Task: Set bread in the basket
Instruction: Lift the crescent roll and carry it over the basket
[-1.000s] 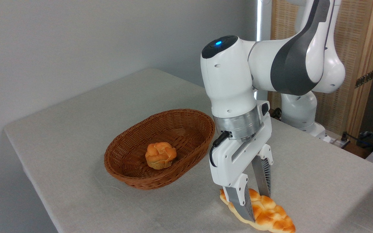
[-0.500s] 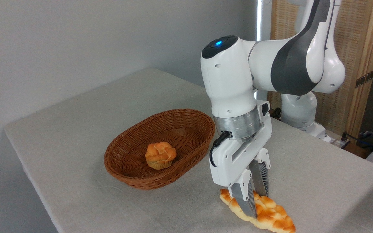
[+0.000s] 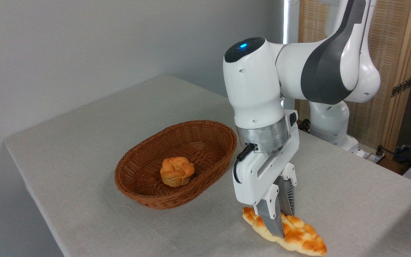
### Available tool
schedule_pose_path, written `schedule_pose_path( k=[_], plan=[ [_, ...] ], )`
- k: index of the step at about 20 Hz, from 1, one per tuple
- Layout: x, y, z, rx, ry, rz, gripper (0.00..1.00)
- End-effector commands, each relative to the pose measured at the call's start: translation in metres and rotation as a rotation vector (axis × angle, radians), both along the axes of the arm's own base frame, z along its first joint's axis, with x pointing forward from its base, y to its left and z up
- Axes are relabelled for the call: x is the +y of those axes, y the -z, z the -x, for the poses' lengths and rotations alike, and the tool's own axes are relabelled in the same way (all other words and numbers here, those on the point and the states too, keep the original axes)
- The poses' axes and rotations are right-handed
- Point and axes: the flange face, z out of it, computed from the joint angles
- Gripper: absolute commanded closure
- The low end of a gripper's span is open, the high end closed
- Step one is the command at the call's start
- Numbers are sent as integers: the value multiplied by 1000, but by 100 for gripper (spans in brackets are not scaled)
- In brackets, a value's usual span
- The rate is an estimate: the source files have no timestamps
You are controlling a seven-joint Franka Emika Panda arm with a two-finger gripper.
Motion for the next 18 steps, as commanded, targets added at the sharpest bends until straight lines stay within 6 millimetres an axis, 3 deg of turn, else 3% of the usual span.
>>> schedule_pose_path(
  k=[1,5,10,14,18],
  plan=[
    [4,-31,-4,-19,-78,75,63],
    [5,-49,-9,-40,-138,136,64],
    [-5,-95,-20,-63,-387,221,64],
    [-30,-141,-29,-61,-591,304,63],
    [-59,-163,-32,-43,-734,327,63]
  ],
)
